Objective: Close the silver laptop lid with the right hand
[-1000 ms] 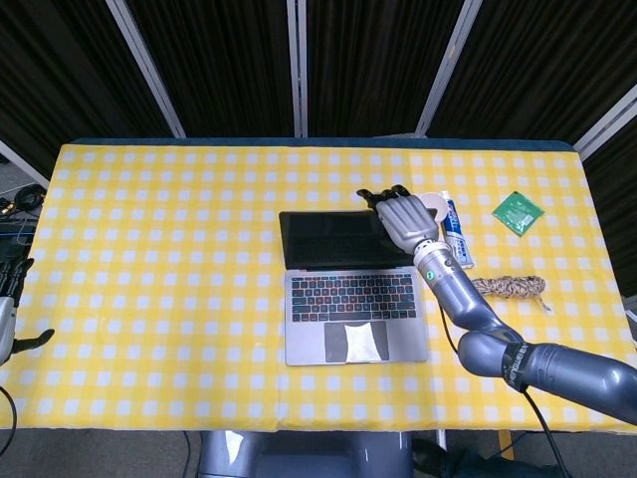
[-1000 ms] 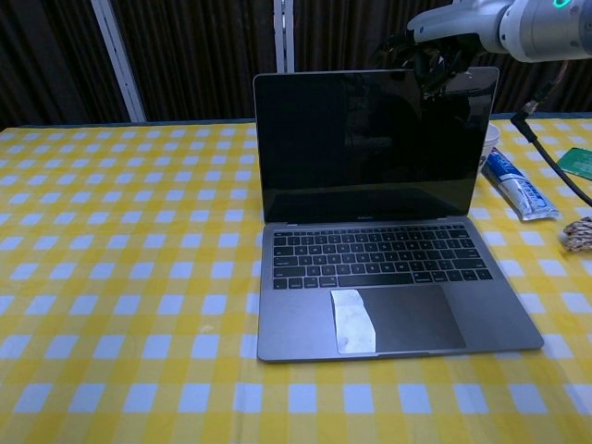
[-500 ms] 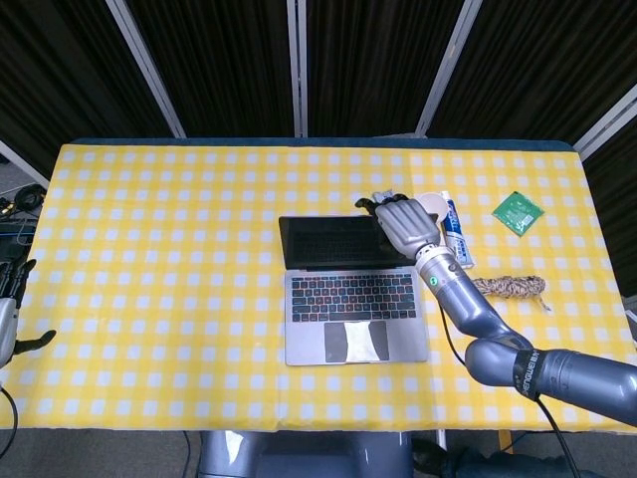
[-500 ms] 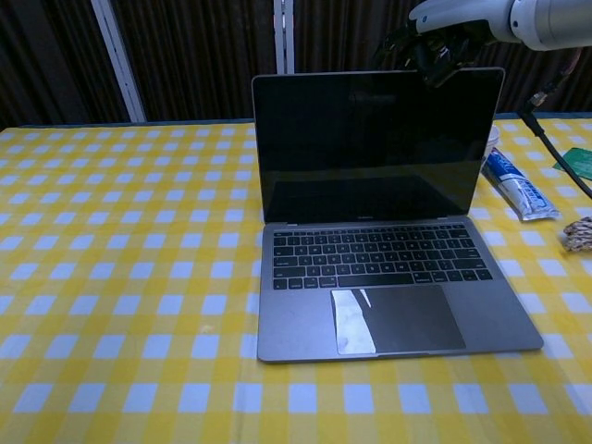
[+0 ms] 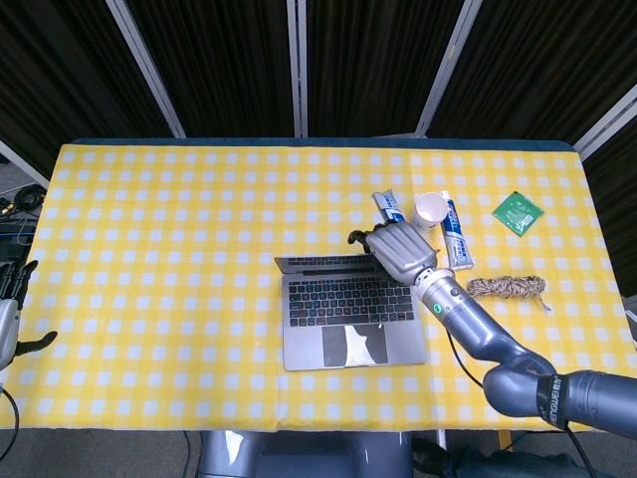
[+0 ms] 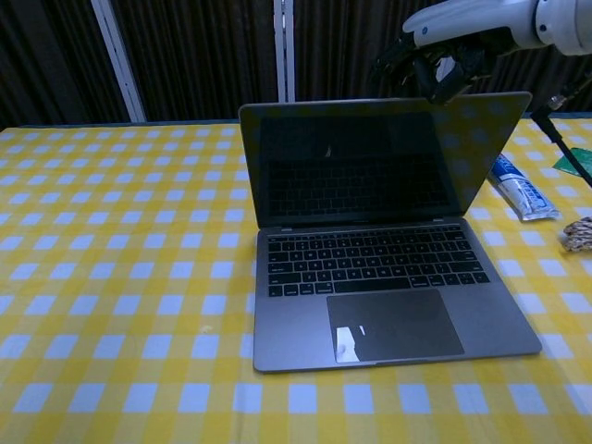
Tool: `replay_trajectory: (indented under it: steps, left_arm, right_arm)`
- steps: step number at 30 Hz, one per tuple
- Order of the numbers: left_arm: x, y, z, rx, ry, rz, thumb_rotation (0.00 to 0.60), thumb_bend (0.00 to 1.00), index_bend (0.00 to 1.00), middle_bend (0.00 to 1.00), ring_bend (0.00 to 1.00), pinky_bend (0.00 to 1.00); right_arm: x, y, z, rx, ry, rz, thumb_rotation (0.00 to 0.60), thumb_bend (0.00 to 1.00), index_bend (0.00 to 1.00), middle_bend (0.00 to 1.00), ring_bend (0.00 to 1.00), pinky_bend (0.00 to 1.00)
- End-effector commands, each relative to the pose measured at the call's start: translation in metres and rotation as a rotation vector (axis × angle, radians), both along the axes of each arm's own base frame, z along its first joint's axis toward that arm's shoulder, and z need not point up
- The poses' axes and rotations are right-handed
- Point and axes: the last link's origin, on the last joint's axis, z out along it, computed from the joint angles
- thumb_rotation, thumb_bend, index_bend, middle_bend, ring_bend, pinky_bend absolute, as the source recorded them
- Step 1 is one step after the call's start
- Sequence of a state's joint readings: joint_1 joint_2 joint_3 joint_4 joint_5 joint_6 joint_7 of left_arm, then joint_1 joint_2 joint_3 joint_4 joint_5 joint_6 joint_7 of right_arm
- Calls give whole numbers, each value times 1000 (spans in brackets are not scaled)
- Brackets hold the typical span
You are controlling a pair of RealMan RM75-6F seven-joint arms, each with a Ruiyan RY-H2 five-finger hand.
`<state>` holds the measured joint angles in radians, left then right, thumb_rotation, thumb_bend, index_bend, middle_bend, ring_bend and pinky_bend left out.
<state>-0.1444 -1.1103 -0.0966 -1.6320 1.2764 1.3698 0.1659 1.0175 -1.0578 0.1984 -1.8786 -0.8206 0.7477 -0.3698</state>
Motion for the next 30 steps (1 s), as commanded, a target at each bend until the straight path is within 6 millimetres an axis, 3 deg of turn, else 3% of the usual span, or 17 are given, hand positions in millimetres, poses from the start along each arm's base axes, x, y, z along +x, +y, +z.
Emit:
replay_trajectory:
  steps: [1,12,24,30]
  left_arm:
    - [0,0,0,0,1,1,600,0,0,0,0,0]
    - [0,-1,-1,-3,2,-2,600,0,0,0,0,0]
    - [2,-1,-2,-5,2,-6,600,0,0,0,0,0]
    - [2,-1,-4,-12,4,-2,600,0,0,0,0,0]
  right_arm:
    - [-3,13,1,31,30,28,600,1000,302,427,343,291]
    - [-23,63,-17,150,137,166,600,1000,313,431,347,291]
    - [-52,83,-37,165,213,330,600,1000,310,424,347,291]
    - [-76,93,-48,143,315,498,600,1000,283,391,347,291]
